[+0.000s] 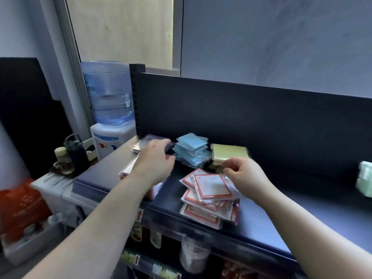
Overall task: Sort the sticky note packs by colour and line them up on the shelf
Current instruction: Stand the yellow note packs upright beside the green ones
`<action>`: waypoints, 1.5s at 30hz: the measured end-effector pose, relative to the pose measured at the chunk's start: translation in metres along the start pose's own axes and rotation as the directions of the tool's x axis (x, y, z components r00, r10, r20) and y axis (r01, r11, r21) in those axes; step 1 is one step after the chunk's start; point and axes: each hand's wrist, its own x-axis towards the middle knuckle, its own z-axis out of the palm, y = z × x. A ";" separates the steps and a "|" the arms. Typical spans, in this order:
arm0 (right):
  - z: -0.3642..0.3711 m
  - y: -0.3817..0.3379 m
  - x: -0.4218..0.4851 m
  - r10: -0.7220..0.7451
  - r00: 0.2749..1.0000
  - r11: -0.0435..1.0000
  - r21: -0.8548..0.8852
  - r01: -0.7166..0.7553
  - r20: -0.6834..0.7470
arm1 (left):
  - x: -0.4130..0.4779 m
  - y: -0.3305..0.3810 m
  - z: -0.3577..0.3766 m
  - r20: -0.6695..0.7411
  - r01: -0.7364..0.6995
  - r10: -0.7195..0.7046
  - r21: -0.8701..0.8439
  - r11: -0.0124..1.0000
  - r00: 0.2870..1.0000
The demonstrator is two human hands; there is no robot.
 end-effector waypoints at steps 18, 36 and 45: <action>-0.018 0.064 0.061 0.467 0.872 0.711 0.524 -0.469 0.147 | 0.045 0.084 0.082 0.590 0.525 -0.235 -0.386 0.758 0.773; -0.034 0.090 0.062 0.378 0.902 0.706 0.566 -0.426 0.207 | 0.073 0.122 0.126 0.619 0.508 -0.228 -0.324 0.798 0.752; -0.103 0.148 0.031 0.343 0.909 0.683 0.600 -0.415 0.239 | 0.050 0.193 0.170 0.625 0.201 -0.114 -0.070 0.977 0.772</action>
